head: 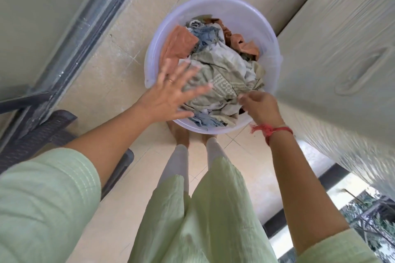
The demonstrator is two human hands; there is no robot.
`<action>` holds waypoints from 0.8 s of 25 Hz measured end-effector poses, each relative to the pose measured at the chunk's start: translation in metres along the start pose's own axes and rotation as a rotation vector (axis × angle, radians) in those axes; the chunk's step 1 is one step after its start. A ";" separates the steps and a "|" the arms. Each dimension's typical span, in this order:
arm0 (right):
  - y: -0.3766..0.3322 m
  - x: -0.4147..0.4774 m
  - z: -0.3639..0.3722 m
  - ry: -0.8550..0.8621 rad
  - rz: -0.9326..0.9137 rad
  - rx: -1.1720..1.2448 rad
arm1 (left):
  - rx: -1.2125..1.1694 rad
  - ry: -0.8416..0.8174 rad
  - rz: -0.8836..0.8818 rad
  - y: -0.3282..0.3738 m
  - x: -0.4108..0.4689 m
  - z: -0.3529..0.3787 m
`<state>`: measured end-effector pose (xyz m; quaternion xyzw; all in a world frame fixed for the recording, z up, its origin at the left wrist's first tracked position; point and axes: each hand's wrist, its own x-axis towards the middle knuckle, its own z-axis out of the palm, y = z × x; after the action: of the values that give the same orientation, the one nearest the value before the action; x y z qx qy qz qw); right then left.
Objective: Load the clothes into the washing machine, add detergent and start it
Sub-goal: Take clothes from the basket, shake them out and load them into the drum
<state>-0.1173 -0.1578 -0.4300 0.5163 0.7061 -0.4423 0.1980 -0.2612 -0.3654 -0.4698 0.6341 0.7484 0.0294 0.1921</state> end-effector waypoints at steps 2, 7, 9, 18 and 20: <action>0.011 -0.007 0.019 -0.205 -0.048 -0.185 | 0.232 -0.235 0.258 0.000 0.022 -0.002; 0.037 -0.012 0.077 -0.219 -0.243 -0.433 | 0.067 -0.432 -0.470 -0.054 0.079 -0.012; 0.039 -0.008 0.083 -0.070 -0.291 -0.466 | -0.026 -0.414 -0.496 -0.067 0.085 -0.021; 0.016 0.024 0.099 -0.014 -0.612 -0.890 | -0.096 -0.189 -0.503 -0.039 0.043 -0.005; 0.015 0.028 0.096 -0.011 -0.586 -0.747 | -0.157 -0.239 -0.519 -0.036 0.035 -0.006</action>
<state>-0.1314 -0.2206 -0.5076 0.1866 0.9317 -0.1980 0.2406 -0.3011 -0.3373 -0.4829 0.4037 0.8531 -0.0380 0.3284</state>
